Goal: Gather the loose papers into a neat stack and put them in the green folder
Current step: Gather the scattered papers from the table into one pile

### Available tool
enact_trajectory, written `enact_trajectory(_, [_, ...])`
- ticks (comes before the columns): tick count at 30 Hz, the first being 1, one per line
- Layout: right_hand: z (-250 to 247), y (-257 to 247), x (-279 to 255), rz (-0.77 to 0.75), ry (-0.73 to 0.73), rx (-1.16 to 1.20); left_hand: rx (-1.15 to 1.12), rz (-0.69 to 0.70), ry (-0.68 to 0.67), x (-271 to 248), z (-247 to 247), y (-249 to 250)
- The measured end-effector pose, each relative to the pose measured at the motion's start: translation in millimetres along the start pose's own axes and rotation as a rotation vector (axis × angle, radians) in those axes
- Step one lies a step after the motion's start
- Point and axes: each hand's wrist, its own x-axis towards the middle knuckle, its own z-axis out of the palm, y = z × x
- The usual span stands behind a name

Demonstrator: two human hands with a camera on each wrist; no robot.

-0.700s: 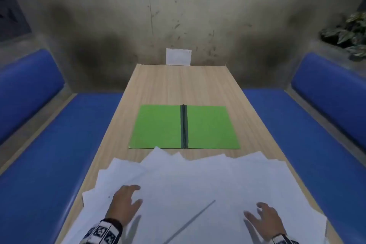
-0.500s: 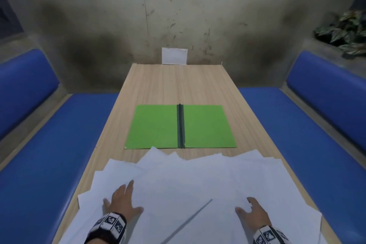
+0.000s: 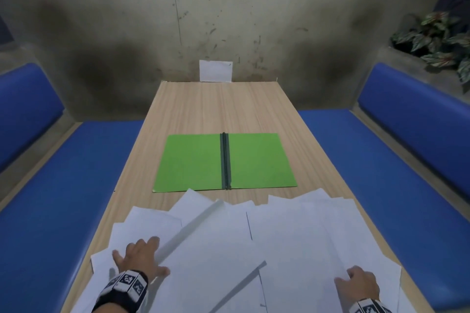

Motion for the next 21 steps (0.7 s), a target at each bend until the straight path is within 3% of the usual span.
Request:
enact_trajectory(2, [3,2,0,0.005,-0.011,0.119,-0.066,0.042,0.001,-1,-6,-1])
enact_trajectory(6, [2,0,-4,-0.009,-0.042,0.271,-0.501,0.058,-0.119,1,-12,-12])
enact_trajectory(9, [-2,0,-2,-0.090,-0.033,0.274,-0.718,0.004,-0.074,-12,-19,-21])
enact_trajectory(12, [-15,-3,-7,-0.131,0.085,0.386,-0.876,-0.079,0.002,-17,-15,-37])
enact_trajectory(17, [-45,-8,-22,-0.148,0.157,0.670,-0.911,-0.194,0.103,-22,11,-68])
enact_trajectory(21, [-37,-16,-35,-0.150,0.067,0.761,-0.817,-0.199,0.096,-32,25,-79])
